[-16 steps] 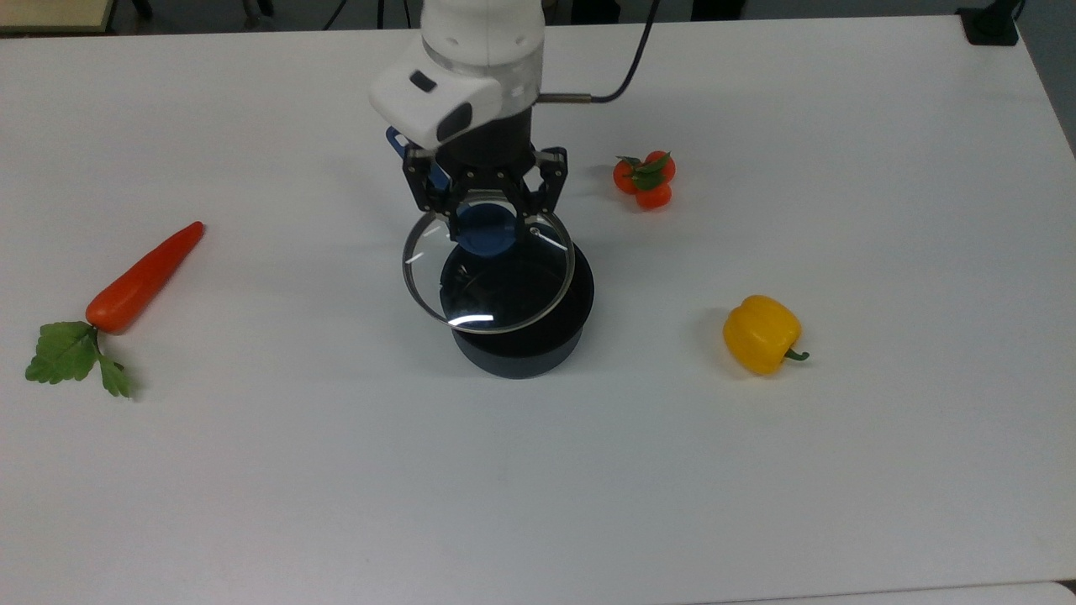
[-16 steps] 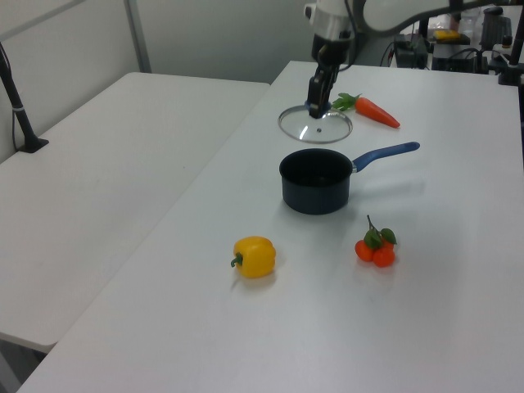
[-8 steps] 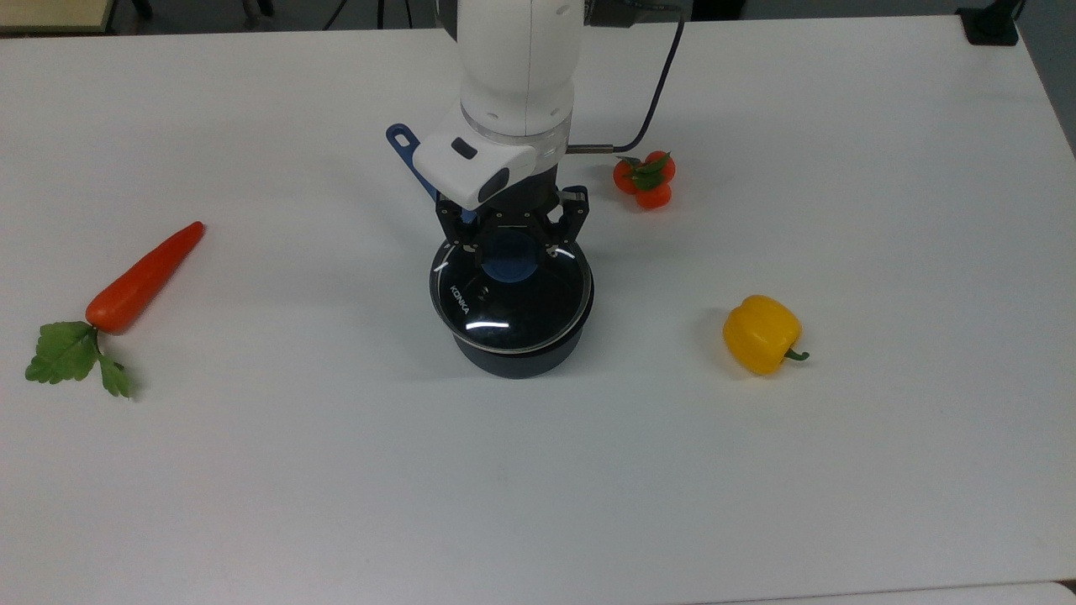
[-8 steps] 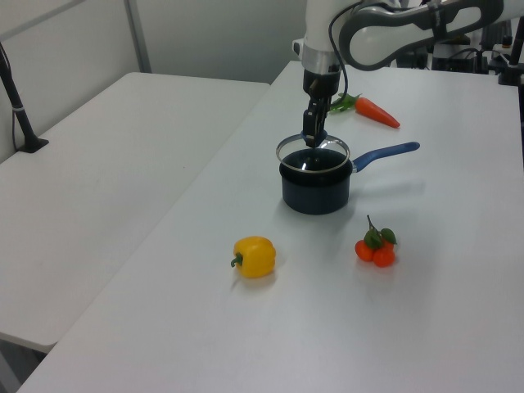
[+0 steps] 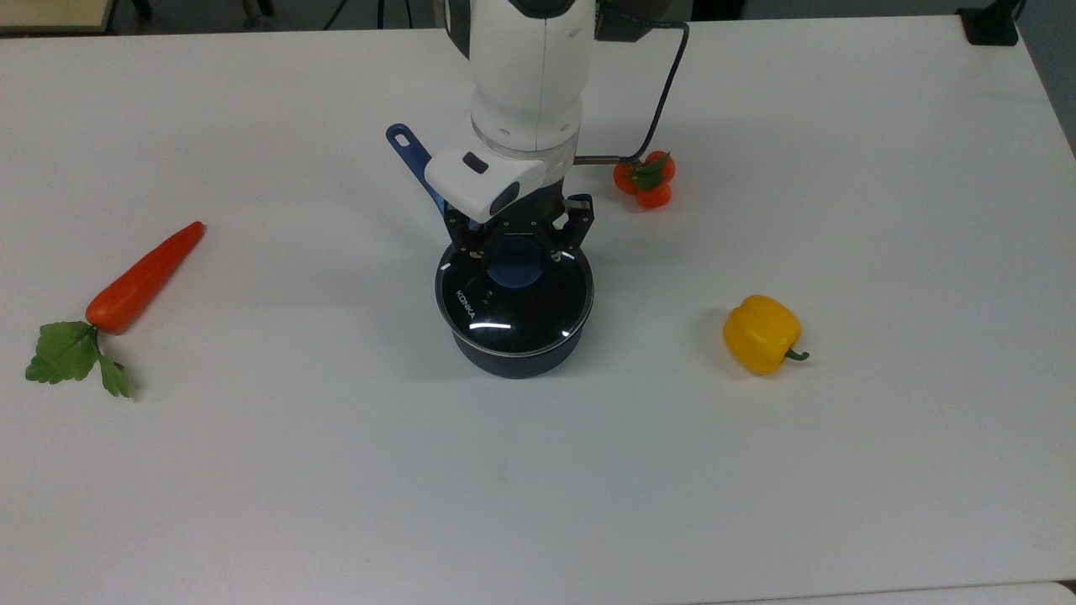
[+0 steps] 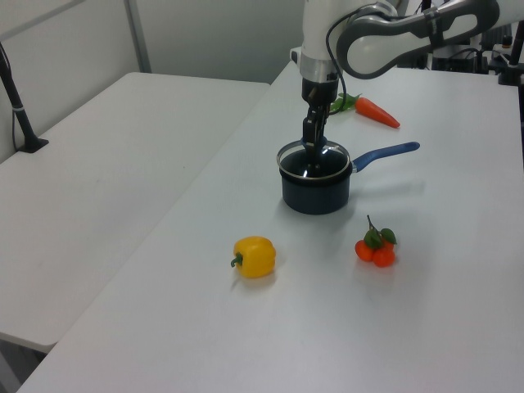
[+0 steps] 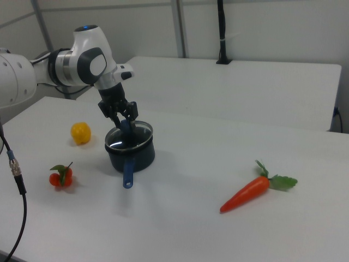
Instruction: Close lid
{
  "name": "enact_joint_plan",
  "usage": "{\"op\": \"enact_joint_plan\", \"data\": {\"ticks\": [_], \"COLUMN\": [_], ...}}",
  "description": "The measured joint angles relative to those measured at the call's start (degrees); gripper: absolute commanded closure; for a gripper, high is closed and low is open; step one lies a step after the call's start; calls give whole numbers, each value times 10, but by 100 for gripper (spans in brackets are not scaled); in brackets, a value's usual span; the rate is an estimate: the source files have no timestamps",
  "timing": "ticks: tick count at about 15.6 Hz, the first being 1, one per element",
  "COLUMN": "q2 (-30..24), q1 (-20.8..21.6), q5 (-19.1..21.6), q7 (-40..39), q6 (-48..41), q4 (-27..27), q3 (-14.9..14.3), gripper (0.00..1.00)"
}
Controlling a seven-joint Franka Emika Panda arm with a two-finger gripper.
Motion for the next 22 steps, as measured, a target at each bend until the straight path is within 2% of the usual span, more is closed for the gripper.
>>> {"op": "enact_joint_plan", "data": {"ticks": [12, 14, 16, 17, 18, 22], "q2": [6, 6, 6, 6, 6, 6], "q1": [3, 3, 3, 3, 3, 3], "q5": [-5, -5, -5, -6, -6, -6], "q7": [4, 7, 9, 11, 12, 14], "q6": [0, 0, 0, 0, 0, 0], "q4": [-9, -9, -9, -10, -10, -10], "q3": [0, 0, 0, 0, 0, -1], "gripper": [63, 61, 50, 32, 2, 0]}}
